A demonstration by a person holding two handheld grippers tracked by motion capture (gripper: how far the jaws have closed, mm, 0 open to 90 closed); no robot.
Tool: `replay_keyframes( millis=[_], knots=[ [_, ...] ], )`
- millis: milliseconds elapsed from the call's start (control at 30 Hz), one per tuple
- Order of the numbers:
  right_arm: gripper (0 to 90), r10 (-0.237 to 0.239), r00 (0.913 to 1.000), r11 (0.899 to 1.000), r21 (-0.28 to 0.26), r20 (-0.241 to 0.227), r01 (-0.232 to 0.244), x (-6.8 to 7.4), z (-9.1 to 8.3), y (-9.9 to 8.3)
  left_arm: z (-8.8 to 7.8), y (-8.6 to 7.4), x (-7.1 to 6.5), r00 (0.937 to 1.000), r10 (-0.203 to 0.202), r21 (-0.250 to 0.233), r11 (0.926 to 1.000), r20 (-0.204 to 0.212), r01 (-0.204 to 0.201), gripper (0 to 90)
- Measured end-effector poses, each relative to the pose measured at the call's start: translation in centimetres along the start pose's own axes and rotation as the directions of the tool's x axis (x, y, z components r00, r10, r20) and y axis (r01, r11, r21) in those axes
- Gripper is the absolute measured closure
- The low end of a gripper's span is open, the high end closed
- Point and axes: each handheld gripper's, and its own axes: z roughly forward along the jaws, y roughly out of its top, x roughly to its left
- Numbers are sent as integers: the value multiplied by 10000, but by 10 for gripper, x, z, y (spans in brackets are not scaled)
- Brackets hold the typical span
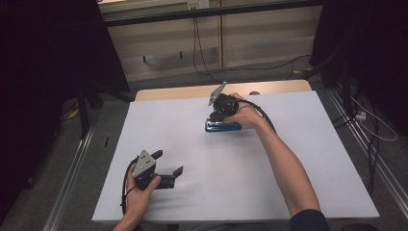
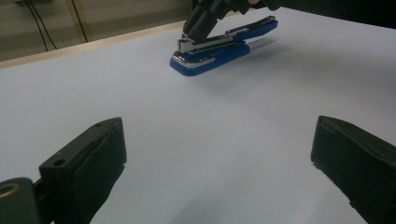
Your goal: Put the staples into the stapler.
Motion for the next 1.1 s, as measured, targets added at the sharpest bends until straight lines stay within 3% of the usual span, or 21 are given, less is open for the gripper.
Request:
replay_keyframes(
  millis=[633, 1100],
  knots=[
    [796, -268, 9996, 9996, -26, -129, 267, 0, 1, 0, 0, 0, 0, 10000, -39, -34, 10000, 16, 39, 35],
    [796, -856, 9962, 9960, 232, -164, 860, 0, 0, 2, 1, 0, 0, 10000, -46, -48, 10000, 33, 46, 34]
  ],
)
